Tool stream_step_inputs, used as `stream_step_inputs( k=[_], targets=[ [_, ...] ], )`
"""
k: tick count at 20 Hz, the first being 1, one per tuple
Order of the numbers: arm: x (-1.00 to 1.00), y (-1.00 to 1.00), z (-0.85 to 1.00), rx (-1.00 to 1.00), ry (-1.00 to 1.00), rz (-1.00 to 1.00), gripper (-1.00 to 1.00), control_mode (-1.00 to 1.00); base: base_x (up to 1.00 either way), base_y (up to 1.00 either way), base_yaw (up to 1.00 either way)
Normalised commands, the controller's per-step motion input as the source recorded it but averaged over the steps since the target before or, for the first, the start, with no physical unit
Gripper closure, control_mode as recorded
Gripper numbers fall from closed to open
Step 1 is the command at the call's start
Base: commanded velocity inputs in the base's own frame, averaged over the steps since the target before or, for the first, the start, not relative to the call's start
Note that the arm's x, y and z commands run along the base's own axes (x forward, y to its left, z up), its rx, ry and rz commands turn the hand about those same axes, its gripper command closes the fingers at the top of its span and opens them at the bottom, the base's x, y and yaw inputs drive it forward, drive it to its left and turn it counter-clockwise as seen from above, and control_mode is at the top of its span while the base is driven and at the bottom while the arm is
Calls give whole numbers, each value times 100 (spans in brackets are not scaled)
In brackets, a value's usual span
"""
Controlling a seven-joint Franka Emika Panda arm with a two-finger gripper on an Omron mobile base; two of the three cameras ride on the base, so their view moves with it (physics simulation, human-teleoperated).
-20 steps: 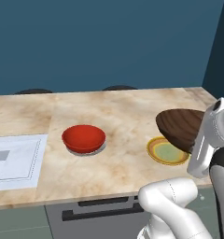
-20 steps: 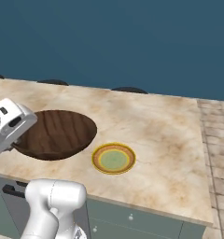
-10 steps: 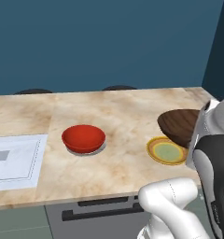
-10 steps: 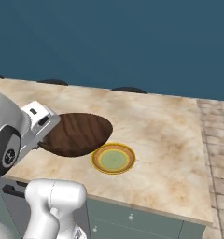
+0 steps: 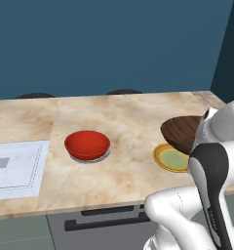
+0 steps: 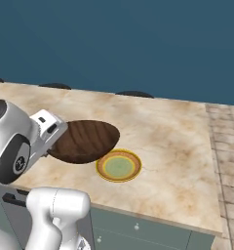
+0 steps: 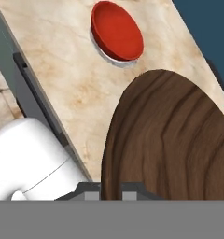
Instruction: Move the bowls from the cabinet to the plates on the dining table.
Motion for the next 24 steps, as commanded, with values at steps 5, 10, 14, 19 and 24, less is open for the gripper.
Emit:
stream_step_inputs(
  k=[5, 10, 14, 19, 24],
  targets=[
    [17, 0, -6, 0, 8, 0, 100, -100, 0, 0, 0],
    [32, 0, -23, 0, 2, 0, 100, -100, 0, 0, 0],
    [39, 0, -41, 0, 0, 0, 100, -100, 0, 0, 0],
    [34, 0, -45, 2, -1, 0, 100, -100, 0, 0, 0],
    [33, 0, -26, 3, -3, 0, 100, -100, 0, 0, 0]
  ],
)
